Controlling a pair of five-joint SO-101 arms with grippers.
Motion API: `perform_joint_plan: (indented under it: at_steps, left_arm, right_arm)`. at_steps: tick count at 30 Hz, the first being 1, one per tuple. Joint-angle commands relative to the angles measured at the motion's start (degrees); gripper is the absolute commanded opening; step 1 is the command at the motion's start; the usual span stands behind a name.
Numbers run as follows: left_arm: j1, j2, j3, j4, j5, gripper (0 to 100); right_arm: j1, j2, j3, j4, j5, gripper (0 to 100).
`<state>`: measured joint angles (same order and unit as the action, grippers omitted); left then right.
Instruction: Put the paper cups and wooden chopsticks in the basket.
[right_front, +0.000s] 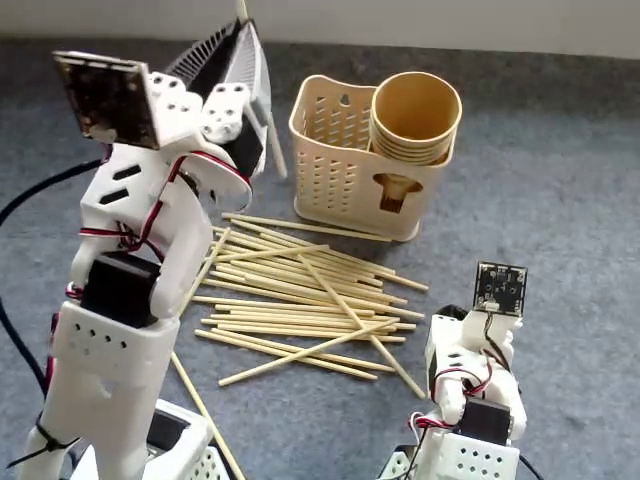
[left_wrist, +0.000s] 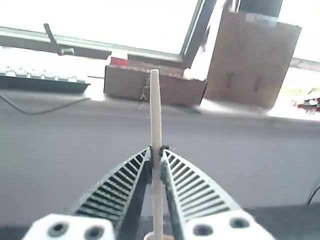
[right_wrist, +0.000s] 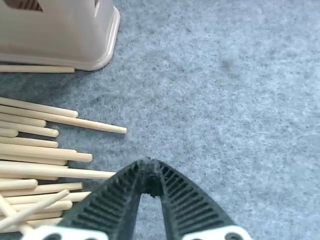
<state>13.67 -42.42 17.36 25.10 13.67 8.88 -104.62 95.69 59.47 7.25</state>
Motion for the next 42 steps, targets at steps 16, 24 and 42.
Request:
perform_joint_plan:
  at_steps: [16, 24, 42]
  left_arm:
    - [4.4, 21.7, -6.5, -20.2, -10.5, 1]
    - [4.3, 23.7, -6.5, -20.0, -10.2, 1]
    - [4.4, 15.1, -7.5, 11.1, -10.0, 11]
  right_arm:
    - [0.7, -1.2, 6.6, -0.1, 0.5, 0.5]
    - [0.7, -1.2, 6.6, -0.1, 0.5, 0.5]
    - [0.7, -1.2, 6.6, -0.1, 0.5, 0.5]
